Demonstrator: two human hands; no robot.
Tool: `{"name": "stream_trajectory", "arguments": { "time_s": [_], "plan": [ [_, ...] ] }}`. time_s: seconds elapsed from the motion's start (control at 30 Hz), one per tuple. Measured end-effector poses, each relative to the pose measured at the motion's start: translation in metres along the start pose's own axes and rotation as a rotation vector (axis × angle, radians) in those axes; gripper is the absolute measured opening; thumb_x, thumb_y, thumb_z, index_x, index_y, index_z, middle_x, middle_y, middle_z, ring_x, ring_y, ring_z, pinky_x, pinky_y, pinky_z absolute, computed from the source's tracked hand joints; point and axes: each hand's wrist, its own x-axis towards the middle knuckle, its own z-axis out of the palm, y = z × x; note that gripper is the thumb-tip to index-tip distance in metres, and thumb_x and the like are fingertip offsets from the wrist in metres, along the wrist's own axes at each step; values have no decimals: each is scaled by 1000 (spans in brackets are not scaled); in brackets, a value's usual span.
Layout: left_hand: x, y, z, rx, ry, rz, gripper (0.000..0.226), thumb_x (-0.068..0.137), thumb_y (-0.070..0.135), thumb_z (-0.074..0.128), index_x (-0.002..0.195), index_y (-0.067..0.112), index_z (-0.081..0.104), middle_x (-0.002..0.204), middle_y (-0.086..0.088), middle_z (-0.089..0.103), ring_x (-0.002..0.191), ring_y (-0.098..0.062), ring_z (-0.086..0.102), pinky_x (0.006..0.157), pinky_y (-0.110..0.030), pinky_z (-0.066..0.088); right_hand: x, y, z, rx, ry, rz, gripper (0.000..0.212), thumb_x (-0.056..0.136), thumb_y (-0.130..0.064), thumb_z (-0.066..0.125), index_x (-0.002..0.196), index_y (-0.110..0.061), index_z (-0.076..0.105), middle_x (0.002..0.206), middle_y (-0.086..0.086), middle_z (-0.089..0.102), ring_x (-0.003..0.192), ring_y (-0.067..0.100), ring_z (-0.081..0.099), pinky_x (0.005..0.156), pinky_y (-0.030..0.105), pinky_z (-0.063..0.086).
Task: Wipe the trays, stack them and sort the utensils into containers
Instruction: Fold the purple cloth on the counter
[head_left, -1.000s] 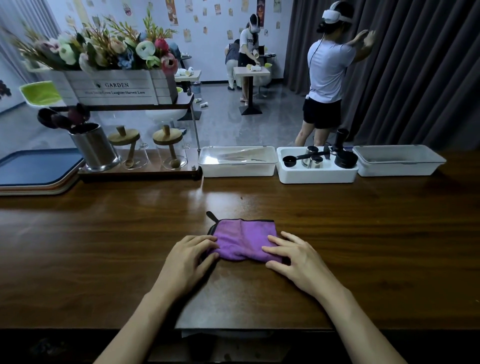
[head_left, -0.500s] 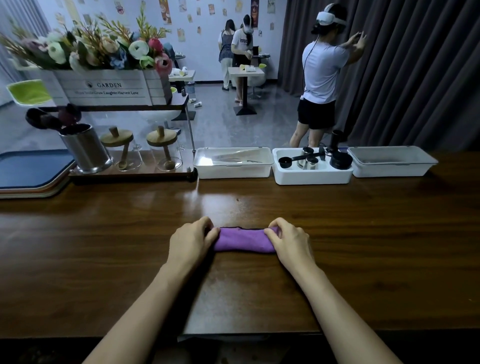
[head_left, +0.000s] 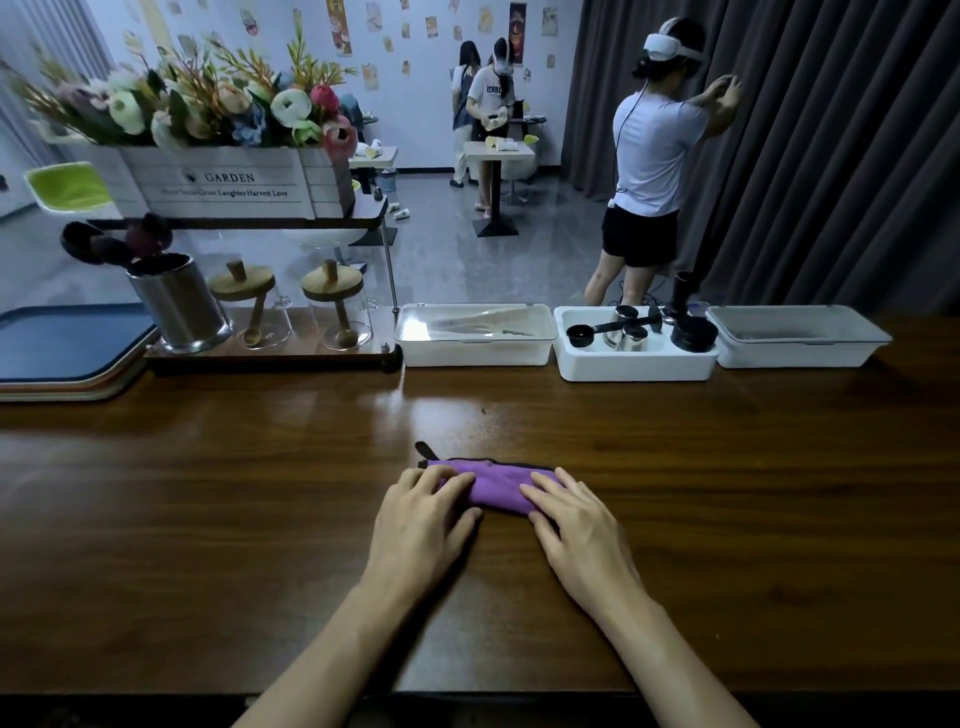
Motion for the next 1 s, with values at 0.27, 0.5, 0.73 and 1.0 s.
{"name": "stream_trajectory", "arguments": {
  "time_s": [0.27, 0.5, 0.73, 1.0],
  "plan": [
    [8, -6, 4, 23, 44, 15, 31, 93, 37, 63, 121, 30, 74, 113, 11, 69, 88, -22, 58, 71, -38, 51, 6, 0, 6, -113, 44, 59, 37, 98, -19, 60, 134, -28, 64, 142, -7, 58, 144, 25, 40, 121, 41, 24],
    [13, 3, 0, 26, 51, 71, 35, 86, 38, 75, 119, 29, 70, 113, 8, 65, 96, -22, 55, 78, -38, 48, 4, -6, 11, -120, 80, 9, 41, 91, -16, 67, 132, -20, 65, 141, 0, 60, 144, 26, 40, 120, 39, 24],
    [16, 5, 4, 50, 43, 68, 35, 90, 44, 66, 119, 26, 74, 113, 6, 72, 96, -21, 63, 83, -38, 52, 2, -6, 11, -84, 50, 17, 46, 94, -20, 63, 140, -28, 59, 146, -3, 55, 143, 24, 42, 117, 35, 28],
    [23, 0, 18, -7, -69, 17, 44, 91, 23, 63, 136, 22, 66, 143, -10, 61, 136, -40, 51, 110, -50, 46, 1, -23, -13, -42, 92, 28, 31, 93, -48, 59, 115, -31, 73, 104, -14, 74, 93, 12, 61, 81, 31, 51]
  ]
}}
